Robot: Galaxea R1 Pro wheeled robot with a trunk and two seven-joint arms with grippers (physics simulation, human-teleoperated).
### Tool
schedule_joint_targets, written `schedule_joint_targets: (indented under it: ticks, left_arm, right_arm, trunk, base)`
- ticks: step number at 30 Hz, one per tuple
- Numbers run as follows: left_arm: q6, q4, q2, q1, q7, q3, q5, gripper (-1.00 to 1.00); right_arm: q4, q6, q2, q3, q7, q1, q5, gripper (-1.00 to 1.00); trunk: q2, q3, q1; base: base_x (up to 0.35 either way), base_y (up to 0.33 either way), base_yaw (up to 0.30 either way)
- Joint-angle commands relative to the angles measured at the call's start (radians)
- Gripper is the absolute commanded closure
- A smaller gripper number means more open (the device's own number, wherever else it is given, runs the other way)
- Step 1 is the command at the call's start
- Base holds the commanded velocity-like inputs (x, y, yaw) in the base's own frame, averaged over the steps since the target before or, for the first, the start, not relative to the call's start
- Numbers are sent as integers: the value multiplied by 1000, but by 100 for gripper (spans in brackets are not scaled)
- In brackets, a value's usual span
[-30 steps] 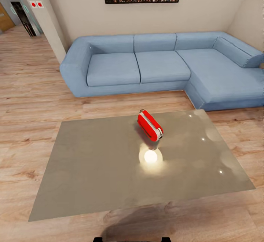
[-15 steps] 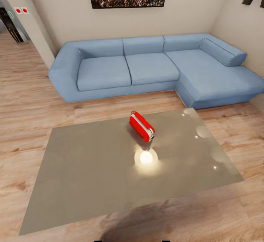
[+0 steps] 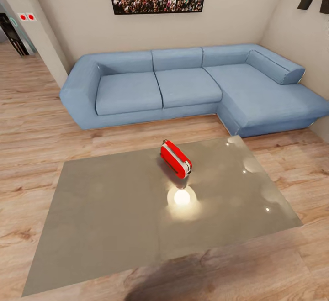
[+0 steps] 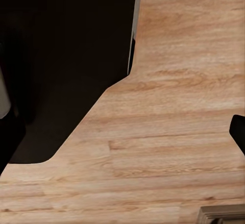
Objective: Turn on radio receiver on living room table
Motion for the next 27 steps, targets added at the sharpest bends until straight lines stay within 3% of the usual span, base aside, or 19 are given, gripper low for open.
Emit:
schedule_joint_targets:
  ticks: [1,27]
  left_arm:
    - [0,0,0,0,0,0,0,100]
    - [0,0,0,0,0,0,0,100]
  right_arm:
    - [0,0,0,0,0,0,0,-100]
    - [0,0,-2,0,0,0,-5,-100]
  trunk:
    - [0,2,0]
    - [0,42,0]
  base:
    - [0,0,0]
    - [0,0,0]
